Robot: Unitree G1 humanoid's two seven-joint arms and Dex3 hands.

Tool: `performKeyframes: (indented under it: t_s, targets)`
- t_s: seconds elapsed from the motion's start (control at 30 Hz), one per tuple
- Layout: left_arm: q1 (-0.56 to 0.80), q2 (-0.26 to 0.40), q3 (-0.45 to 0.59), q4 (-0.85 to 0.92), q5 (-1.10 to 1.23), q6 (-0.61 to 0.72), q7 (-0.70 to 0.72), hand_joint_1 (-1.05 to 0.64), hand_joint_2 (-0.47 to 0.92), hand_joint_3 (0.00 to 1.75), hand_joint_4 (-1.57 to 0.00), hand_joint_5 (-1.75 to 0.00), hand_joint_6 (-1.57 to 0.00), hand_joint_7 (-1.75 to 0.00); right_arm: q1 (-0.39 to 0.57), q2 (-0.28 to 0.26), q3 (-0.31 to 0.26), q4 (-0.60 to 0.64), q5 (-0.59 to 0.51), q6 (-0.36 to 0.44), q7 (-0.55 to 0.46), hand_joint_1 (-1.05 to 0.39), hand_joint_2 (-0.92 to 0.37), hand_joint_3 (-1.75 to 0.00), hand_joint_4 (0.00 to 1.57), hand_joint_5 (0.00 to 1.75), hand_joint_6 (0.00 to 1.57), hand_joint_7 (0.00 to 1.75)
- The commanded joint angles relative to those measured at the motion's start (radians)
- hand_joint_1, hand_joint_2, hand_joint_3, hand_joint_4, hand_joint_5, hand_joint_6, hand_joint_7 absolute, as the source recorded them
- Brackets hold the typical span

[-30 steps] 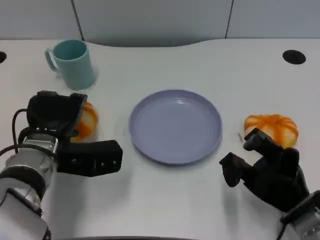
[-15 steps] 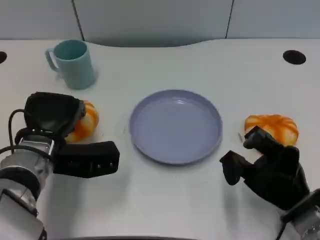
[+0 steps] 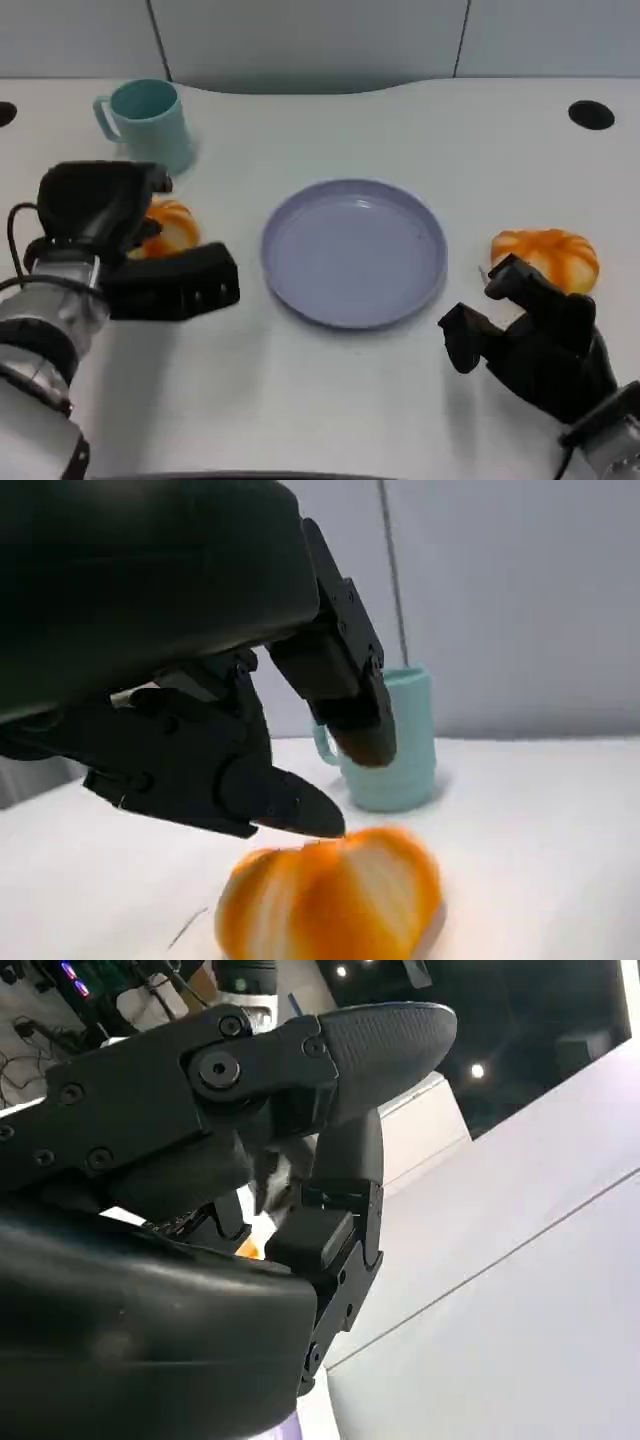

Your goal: Grasp the bread from the table and place it into the plate.

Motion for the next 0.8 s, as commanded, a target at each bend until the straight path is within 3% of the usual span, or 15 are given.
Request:
performKeyframes:
  t_s: [0.03,0.17,0.23,0.4,0.8]
  targets:
    - [-0.048,0.029,0.021,-0.046,-0.025,-0.045,-0.077,-0.78,0.92,0.11,-0.53,-0.12,-0.56,0.00,-0.014,-0.008,0.004,-0.009,-0.009,-0.012,-0.005,-0.74,-0.92,-0.22,0.81,1.56,0.73,1.10]
    - [-0.050,0.029,0.022,-0.063,-0.028,-0.056,-0.093,-0.80,0.92,0.13,-0.51,-0.10,-0.54,0.00,-0.025,-0.010,0.004,0.008,-0.009,-0.013,-0.003,-0.74,-0.92,-0.22,0.80,1.57,0.72,1.12]
    - [-0.055,0.024,0.018,-0.074,-0.026,-0.062,-0.106,-0.88,0.92,0.13,-0.32,-0.02,-0.37,0.00,-0.042,-0.011,0.000,0.033,-0.006,-0.010,0.004,-0.74,-0.92,-0.18,0.82,1.53,0.74,1.09]
    - [-0.061,0.016,-0.003,-0.056,-0.009,-0.040,-0.134,-0.96,0.92,0.21,-0.18,0.00,-0.21,0.00,-0.058,-0.009,-0.010,0.065,0.000,-0.015,0.022,-0.73,-0.92,-0.16,0.86,1.47,0.80,0.98]
    - [-0.066,-0.033,0.014,0.018,-0.028,0.070,-0.267,-1.01,0.92,0.24,-0.08,0.00,-0.08,0.00,-0.051,-0.018,-0.012,0.066,0.002,-0.002,0.033,-0.74,-0.92,-0.15,0.88,1.43,0.84,0.89]
